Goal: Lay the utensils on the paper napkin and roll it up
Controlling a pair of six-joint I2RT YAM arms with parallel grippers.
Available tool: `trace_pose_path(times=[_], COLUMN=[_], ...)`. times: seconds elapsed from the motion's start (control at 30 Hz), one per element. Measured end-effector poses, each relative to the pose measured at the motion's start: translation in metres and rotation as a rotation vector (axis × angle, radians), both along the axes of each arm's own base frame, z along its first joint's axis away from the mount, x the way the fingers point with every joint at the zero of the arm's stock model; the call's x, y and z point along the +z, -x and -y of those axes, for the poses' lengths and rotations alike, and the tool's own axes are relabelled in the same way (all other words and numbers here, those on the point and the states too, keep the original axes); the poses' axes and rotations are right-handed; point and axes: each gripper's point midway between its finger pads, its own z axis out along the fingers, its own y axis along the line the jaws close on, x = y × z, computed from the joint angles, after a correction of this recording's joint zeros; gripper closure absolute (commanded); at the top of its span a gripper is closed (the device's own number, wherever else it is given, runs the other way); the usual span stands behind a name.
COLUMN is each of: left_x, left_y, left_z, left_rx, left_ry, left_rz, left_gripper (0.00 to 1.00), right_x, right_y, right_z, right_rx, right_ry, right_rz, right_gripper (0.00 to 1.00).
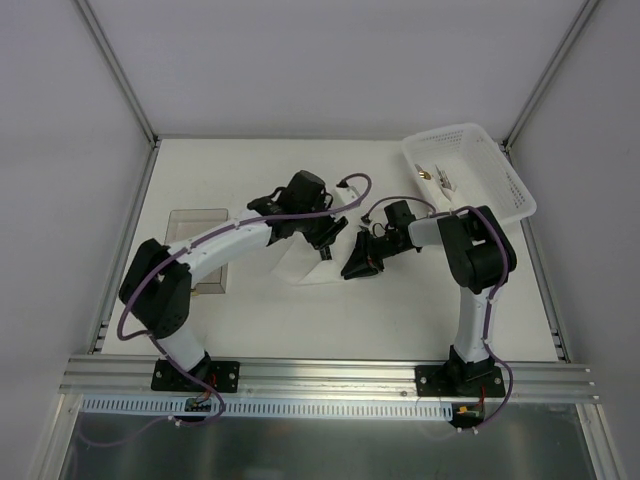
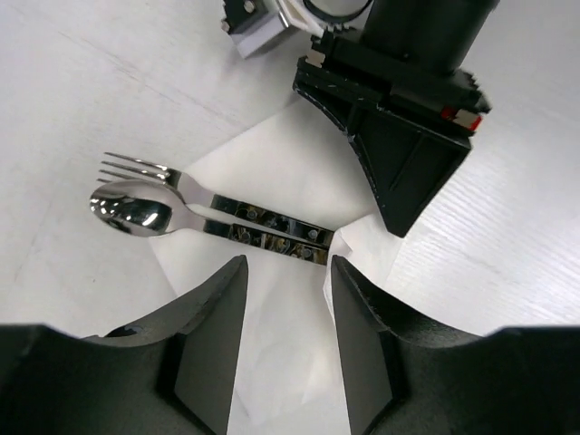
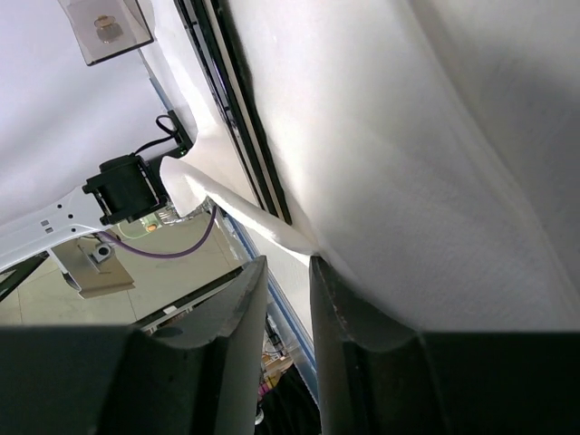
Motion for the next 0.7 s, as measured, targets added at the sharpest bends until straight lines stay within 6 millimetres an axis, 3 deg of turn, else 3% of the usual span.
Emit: trace_pose_path(times=[0.1, 0.17, 0.23, 0.4, 0.7], left_x=[0.027, 0.029, 0.02, -0.025, -0.063], left_y=[0.007, 0.016, 0.026, 0.052, 0.053], left_z=[-0.003, -0.006, -0.005, -0.005, 0.008], left_rx=[0.044, 0.067, 0.085, 0.157, 0.27], left_ry=[0.082, 0.114, 0.129, 0.12, 0.114], left_rz=[0.009, -0.032, -0.097, -0.322, -0.489], left_gripper=[0.66, 0.72, 0.81, 0.9, 0.93], right_x=[0.0, 0.0, 0.0, 0.0, 0.0], right_y=[0.0, 0.0, 0.0, -0.001, -0.006], right_z=[0.0, 0.0, 0.0, 0.0, -0.001], right_rx=[-0.003, -0.005, -0.007, -0.009, -0.014], right_ry=[0.001, 0.003, 0.005, 0.007, 0.018], right_rz=[-0.006, -0.008, -0.011, -0.009, 0.009], right_gripper=[0.72, 0.72, 0.73, 0.73, 0.75])
